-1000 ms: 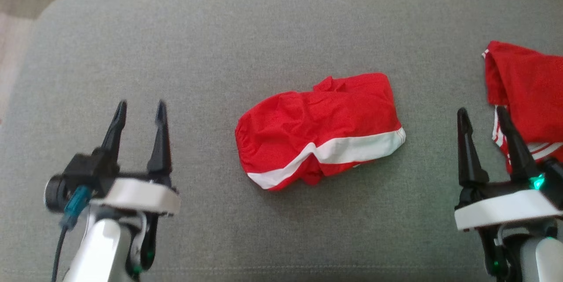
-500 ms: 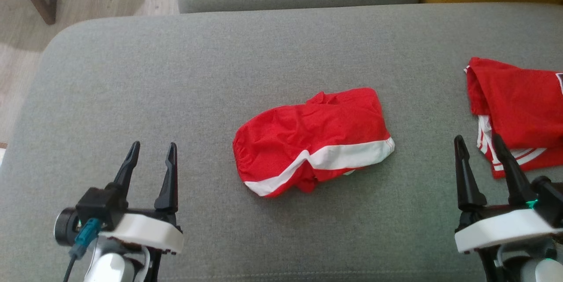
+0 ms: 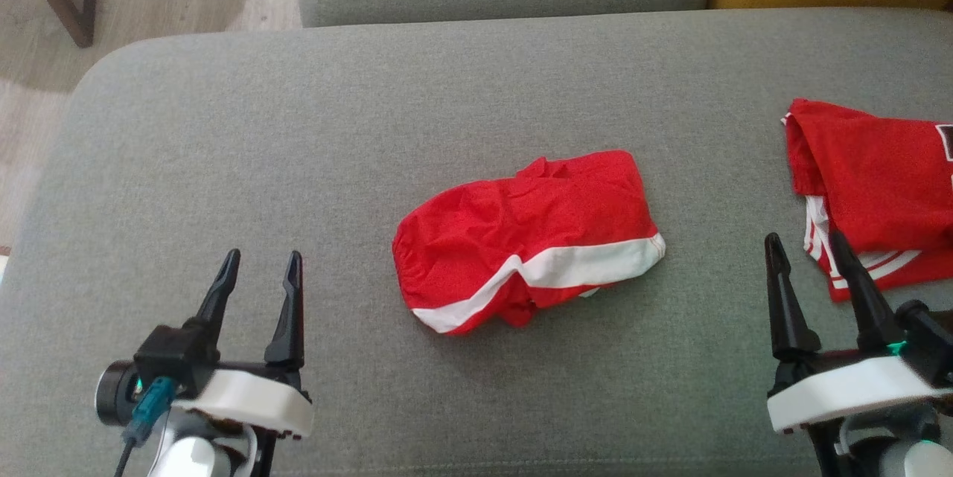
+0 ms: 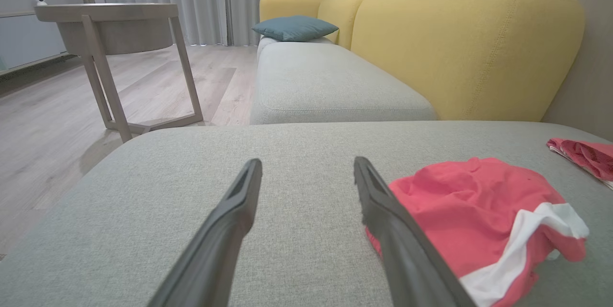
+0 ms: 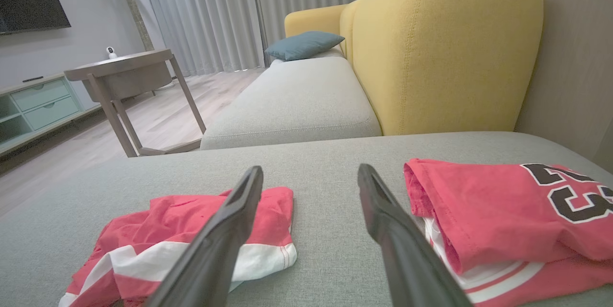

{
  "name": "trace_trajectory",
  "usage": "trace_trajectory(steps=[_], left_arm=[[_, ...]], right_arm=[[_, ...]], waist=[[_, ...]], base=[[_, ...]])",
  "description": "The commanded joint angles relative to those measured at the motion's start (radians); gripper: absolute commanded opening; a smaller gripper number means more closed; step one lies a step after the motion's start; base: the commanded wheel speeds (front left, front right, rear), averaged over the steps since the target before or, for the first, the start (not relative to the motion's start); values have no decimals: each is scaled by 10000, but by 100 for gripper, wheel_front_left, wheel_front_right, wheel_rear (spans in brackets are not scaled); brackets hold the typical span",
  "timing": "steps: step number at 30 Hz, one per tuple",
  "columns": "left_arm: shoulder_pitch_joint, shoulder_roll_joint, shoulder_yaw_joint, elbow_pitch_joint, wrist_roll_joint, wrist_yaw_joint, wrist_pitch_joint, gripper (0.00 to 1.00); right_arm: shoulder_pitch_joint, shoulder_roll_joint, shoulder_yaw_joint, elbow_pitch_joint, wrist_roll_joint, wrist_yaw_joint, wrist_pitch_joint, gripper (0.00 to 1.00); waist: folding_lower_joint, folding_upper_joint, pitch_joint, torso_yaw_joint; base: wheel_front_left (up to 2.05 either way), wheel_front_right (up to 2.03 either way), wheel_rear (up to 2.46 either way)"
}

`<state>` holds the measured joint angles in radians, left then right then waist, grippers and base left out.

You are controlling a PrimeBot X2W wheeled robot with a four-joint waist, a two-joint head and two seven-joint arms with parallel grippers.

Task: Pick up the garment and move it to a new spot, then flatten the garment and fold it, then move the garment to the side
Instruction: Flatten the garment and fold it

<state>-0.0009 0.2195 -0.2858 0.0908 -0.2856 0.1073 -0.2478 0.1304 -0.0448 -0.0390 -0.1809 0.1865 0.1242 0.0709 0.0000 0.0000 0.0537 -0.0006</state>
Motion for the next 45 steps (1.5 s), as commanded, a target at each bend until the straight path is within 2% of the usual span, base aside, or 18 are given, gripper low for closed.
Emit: trace_trajectory(steps=[1, 7, 11, 16, 22, 33, 34, 35, 36, 45], left_arm=[[-345, 201, 315, -320, 5, 97, -24, 100], [-440, 193, 126, -339, 65, 91, 94, 100], [-738, -6, -477, -178, 91, -241, 600, 100], [-1287, -473, -1270, 535, -89, -677, 1841, 100], [-1778, -782, -1483, 1468, -652, -1045, 2930, 100], [-2077, -826, -1504, 2291, -1487, -1475, 4157, 100], [-2109, -808, -1507, 2311, -1495, -1480, 4183, 75], [-2134, -793, -1508, 2325, -1502, -1482, 4195, 28], [-2152, -783, -1502, 2332, -1513, -1480, 4193, 0], [-2338, -704, -1609, 2180, -1429, -1461, 4119, 0]], right_arm=[[-302, -55, 236, -369, 58, 65, 18, 100], [-321, -55, 216, -362, 61, 65, 19, 100], [-388, -55, 213, -388, 50, 65, 25, 100], [-569, -55, 271, -399, 32, 65, 47, 100], [-696, -55, 292, -346, 59, 65, 36, 100], [-895, -55, 311, -205, 139, 65, -57, 100], [-908, -55, 303, -191, 142, 65, -67, 100], [-915, -55, 298, -173, 148, 65, -69, 100], [-919, -55, 306, -151, 149, 65, -68, 100], [-1125, -203, 749, 809, 62, 65, 764, 100]], waist=[[0, 0, 2, -10], [0, 0, 43, -14], [0, 0, 215, 29], [0, 0, 565, 4], [0, 0, 884, -161], [0, 0, 1254, -553], [0, 0, 1277, -576], [0, 0, 1295, -596], [0, 0, 1311, -615], [0, 0, 1553, -409]], base=[[0, 0, 0], [0, 0, 0], [0, 0, 0], [0, 0, 0], [0, 0, 0], [0, 0, 0], [0, 0, 0], [0, 0, 0], [0, 0, 0], [0, 0, 0]])
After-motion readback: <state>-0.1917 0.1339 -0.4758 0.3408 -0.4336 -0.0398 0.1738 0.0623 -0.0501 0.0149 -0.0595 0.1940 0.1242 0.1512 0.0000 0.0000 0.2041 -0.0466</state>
